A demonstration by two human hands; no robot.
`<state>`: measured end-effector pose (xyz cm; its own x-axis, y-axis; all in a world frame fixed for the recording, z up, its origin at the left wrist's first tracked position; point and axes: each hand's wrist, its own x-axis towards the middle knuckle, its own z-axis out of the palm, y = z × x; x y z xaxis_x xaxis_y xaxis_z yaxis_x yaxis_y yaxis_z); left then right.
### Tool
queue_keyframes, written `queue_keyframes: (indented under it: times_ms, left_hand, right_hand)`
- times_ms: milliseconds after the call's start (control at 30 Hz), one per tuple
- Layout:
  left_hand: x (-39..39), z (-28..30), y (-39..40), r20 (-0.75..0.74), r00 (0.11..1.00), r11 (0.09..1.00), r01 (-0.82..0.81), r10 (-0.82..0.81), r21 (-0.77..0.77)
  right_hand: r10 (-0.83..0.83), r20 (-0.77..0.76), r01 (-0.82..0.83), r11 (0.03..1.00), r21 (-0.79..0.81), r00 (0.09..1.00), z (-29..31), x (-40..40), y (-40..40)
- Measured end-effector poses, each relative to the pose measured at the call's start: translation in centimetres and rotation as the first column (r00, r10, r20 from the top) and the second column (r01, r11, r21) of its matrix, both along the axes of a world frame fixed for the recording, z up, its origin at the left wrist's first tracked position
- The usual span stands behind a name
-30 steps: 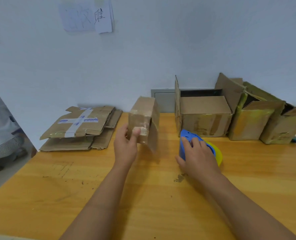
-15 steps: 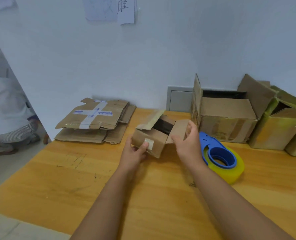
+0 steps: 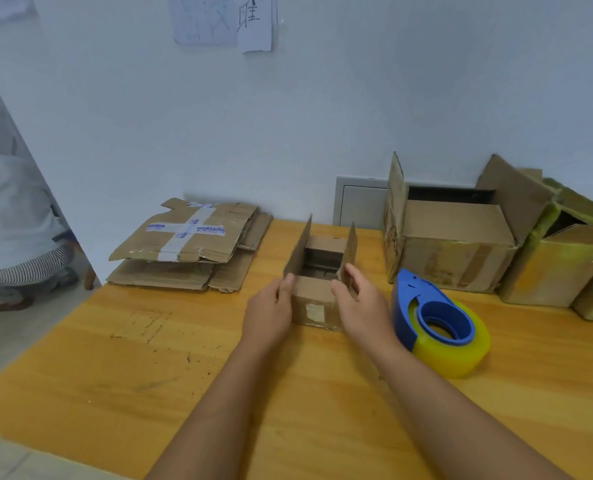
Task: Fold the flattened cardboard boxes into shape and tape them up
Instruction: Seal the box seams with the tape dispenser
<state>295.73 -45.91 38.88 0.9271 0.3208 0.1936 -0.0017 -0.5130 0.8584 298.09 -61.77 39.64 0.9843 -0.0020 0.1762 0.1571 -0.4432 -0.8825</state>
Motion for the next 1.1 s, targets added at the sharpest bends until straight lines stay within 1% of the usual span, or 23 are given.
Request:
queue_keyframes:
  times_ms: [100,200,267,333,467,500,533,600,633,667,733,900,1100]
  left_hand:
    - [0.0,-0.2,0.4,-0.017,1.0,1.0,0.013,-0.013,0.025]
    - [0.0,-0.4,0.5,-0.039,0.994,0.99,0.108,-0.105,0.088]
    - [0.2,-0.5,0.4,-0.032,0.992,0.981,0.125,-0.121,0.15]
    - [0.6,-0.1,0.1,-0.015,0.993,0.972,0.122,-0.121,0.199]
    - [1.8,0.1,-0.6,-0.001,0.994,0.972,0.105,-0.108,0.208]
    - [2.0,0.1,-0.8,0.008,0.994,0.974,0.102,-0.106,0.201]
    - [2.3,0.1,-1.3,0.018,0.993,0.974,0.11,-0.116,0.2]
    - [2.7,-0.2,-2.3,0.032,0.99,0.971,0.127,-0.136,0.203]
    - [3.0,-0.5,-2.9,0.037,0.99,0.969,0.122,-0.133,0.215]
    - [3.4,-0.7,-3.5,0.043,0.992,0.966,0.109,-0.122,0.234]
    - [4.5,-1.0,-4.4,0.054,0.994,0.961,0.078,-0.096,0.266]
    - [8.5,-0.5,-5.4,0.024,0.997,0.954,0.063,-0.073,0.295]
    - [13.6,-0.3,-5.9,-0.014,0.995,0.939,0.102,-0.103,0.329]
  right_hand:
    - [0.047,0.023,-0.045,0.994,-0.103,0.999,-0.4,-0.1,0.1]
    - [0.063,0.017,-0.061,0.993,-0.104,0.998,-0.5,-0.2,-0.1]
    - [0.093,-0.007,-0.093,0.989,-0.113,0.996,-0.1,-0.1,-0.4]
    - [0.104,-0.005,-0.103,0.98,-0.169,0.995,0.8,-0.2,-1.1]
    - [0.052,0.152,0.007,0.931,-0.364,0.987,2.9,-0.8,-4.4]
    - [0.041,0.16,0.032,0.903,-0.428,0.986,3.2,-0.9,-5.7]
    - [0.031,0.143,0.048,0.854,-0.517,0.989,3.2,-1.0,-7.1]
    - [0.012,0.055,0.03,0.699,-0.715,0.998,2.7,-1.2,-9.6]
    - [0.003,0.01,0.006,0.633,-0.774,1.0,2.3,-1.2,-10.6]
    - [-0.004,-0.022,-0.015,0.593,-0.805,1.0,1.8,-1.2,-11.4]
    - [0.0,-0.042,-0.035,0.574,-0.818,0.999,1.1,-0.9,-12.4]
    - [0.002,0.011,0.008,0.608,-0.794,1.0,0.2,-1.0,-12.7]
    - [-0.007,0.017,0.018,0.623,-0.782,1.0,-0.1,-1.1,-12.5]
